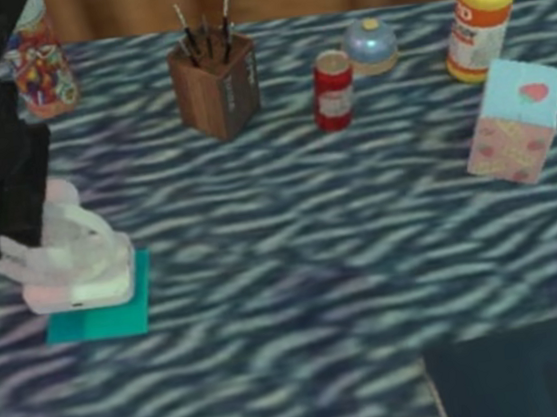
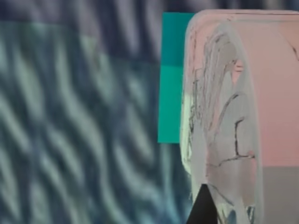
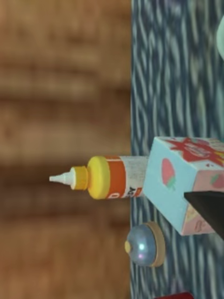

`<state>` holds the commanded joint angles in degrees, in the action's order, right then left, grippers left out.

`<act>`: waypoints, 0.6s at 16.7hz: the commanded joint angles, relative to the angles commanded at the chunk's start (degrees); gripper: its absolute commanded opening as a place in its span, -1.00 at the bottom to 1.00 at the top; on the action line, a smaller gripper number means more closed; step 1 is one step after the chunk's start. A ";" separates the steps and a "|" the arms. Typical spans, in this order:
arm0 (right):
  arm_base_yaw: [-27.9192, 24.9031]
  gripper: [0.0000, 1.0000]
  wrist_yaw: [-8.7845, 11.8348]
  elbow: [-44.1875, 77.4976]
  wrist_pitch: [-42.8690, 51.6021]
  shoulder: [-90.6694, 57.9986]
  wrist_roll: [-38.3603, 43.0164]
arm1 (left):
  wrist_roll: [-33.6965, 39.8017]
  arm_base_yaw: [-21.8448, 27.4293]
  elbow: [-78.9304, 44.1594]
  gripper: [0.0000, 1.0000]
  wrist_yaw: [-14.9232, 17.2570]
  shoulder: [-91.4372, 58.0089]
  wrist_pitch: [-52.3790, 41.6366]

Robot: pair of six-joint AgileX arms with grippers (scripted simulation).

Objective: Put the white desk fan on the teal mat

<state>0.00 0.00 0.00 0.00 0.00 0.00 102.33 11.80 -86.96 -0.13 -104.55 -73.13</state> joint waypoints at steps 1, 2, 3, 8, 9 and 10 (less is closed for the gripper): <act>0.00 1.00 0.00 0.00 0.00 0.00 0.00 | 0.00 0.00 0.00 -1.00 0.00 0.00 0.00; 0.00 1.00 0.00 0.00 0.00 0.00 0.00 | 0.00 0.00 0.00 -0.85 0.00 0.00 0.00; 0.00 1.00 0.00 0.00 0.00 0.00 0.00 | 0.00 0.00 0.00 -0.70 0.00 0.00 0.00; 0.00 1.00 0.00 0.00 0.00 0.00 0.00 | 0.00 0.00 0.00 0.06 0.00 0.00 0.00; 0.00 1.00 0.00 0.00 0.00 0.00 0.00 | 0.00 0.00 0.00 0.21 0.00 0.00 0.00; 0.00 1.00 0.00 0.00 0.00 0.00 0.00 | 0.00 0.00 0.00 0.36 0.00 0.00 0.00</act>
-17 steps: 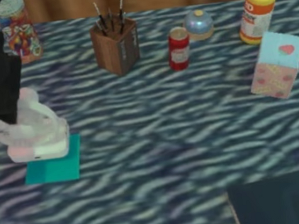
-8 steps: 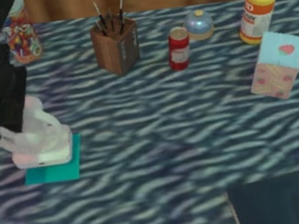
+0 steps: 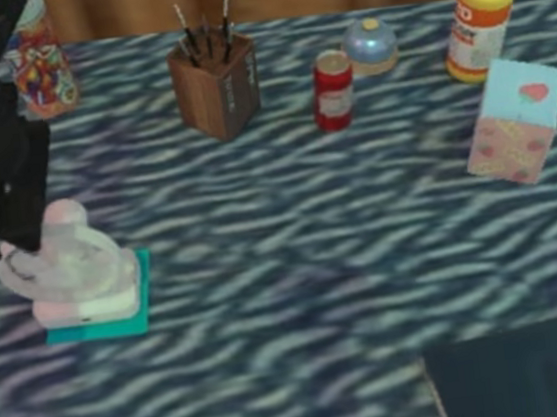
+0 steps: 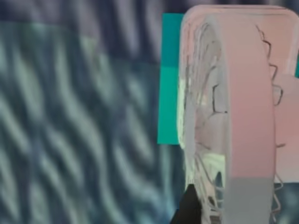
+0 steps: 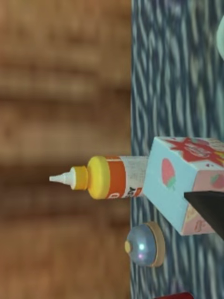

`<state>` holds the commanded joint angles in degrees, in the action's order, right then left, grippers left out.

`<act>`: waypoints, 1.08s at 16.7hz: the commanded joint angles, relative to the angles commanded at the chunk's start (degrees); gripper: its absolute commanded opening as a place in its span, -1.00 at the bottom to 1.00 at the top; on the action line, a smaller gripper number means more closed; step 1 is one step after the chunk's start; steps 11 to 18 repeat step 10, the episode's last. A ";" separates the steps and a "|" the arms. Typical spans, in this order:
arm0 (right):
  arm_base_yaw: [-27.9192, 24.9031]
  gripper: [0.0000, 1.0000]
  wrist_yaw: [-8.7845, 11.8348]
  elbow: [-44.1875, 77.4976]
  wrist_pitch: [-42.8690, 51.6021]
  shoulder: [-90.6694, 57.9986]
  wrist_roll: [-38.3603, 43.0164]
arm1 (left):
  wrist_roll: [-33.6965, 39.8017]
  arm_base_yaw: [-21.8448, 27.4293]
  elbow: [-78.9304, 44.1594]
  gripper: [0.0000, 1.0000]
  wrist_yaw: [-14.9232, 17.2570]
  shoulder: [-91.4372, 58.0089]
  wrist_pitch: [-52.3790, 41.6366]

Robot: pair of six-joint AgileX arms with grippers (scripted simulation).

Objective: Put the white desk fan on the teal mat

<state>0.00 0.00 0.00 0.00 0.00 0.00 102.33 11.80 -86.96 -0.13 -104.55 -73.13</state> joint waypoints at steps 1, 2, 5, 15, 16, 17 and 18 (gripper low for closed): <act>0.00 1.00 0.00 0.00 0.00 0.00 0.00 | 0.00 0.00 0.00 0.51 0.00 0.00 0.00; 0.00 1.00 0.00 0.00 0.00 0.00 0.00 | 0.00 0.00 0.00 0.66 0.00 0.00 0.00; 0.00 1.00 0.00 0.00 0.00 0.00 0.00 | 0.00 0.00 0.00 1.00 0.00 0.00 0.00; 0.00 1.00 0.00 0.00 0.00 0.00 0.00 | 0.00 0.00 0.00 1.00 0.00 0.00 0.00; 0.00 1.00 0.00 0.00 0.00 0.00 0.00 | 0.00 0.00 0.00 1.00 0.00 0.00 0.00; 0.00 1.00 0.00 0.00 0.00 0.00 0.00 | 0.00 0.00 0.00 1.00 0.00 0.00 0.00; 0.00 1.00 0.00 0.00 0.00 0.00 0.00 | 0.00 0.00 0.00 1.00 0.00 0.00 0.00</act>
